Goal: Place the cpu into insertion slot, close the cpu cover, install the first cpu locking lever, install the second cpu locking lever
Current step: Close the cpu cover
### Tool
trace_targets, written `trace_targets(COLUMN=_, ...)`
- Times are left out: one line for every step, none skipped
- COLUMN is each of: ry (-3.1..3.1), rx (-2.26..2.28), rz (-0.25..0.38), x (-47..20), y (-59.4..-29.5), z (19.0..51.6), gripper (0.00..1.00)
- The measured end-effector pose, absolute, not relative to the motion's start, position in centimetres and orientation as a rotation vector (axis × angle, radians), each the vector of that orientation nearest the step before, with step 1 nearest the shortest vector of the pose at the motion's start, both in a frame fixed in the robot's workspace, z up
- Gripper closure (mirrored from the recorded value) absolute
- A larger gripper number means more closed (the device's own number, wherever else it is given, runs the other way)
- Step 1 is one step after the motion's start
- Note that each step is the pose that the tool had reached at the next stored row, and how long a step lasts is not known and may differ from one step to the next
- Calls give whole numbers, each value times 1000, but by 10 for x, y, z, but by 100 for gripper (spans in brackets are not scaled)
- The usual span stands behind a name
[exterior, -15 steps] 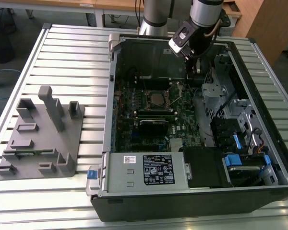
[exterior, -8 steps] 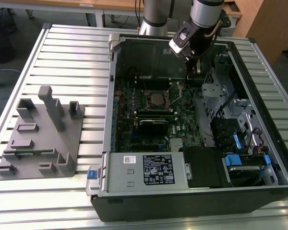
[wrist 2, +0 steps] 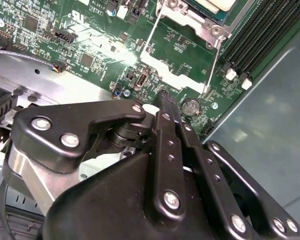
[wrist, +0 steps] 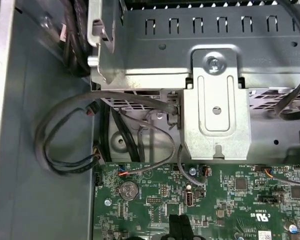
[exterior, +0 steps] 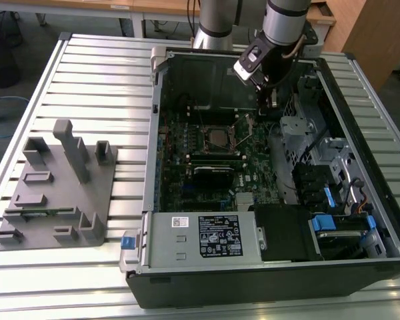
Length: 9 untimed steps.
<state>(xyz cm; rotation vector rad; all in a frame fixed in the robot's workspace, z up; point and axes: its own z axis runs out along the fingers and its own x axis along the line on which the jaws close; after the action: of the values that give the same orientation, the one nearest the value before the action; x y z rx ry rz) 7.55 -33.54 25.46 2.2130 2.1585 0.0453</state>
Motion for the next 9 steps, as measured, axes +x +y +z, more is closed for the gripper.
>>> trace_targets(ry=2159, rx=2213, rz=45, x=76, y=-335, z=253, gripper=89)
trace_targets(ry=2159, rx=2213, rz=45, x=76, y=-335, z=251, gripper=89)
trace_targets(ry=2159, rx=2213, rz=45, x=76, y=-335, z=250, gripper=89)
trace_targets(ry=2159, rx=2213, rz=45, x=76, y=-335, z=248, gripper=89)
trace_targets(ry=2159, rx=2213, rz=46, x=76, y=-335, z=247, gripper=89)
trace_targets(ry=2159, rx=2213, rz=46, x=76, y=-335, z=246, gripper=89)
trace_targets(ry=2159, rx=2213, rz=45, x=76, y=-335, z=245, gripper=89)
trace_targets(ry=2159, rx=2213, rz=46, x=76, y=-335, z=244, gripper=89)
trace_targets(ry=2159, rx=2213, rz=45, x=76, y=-335, z=244, gripper=89)
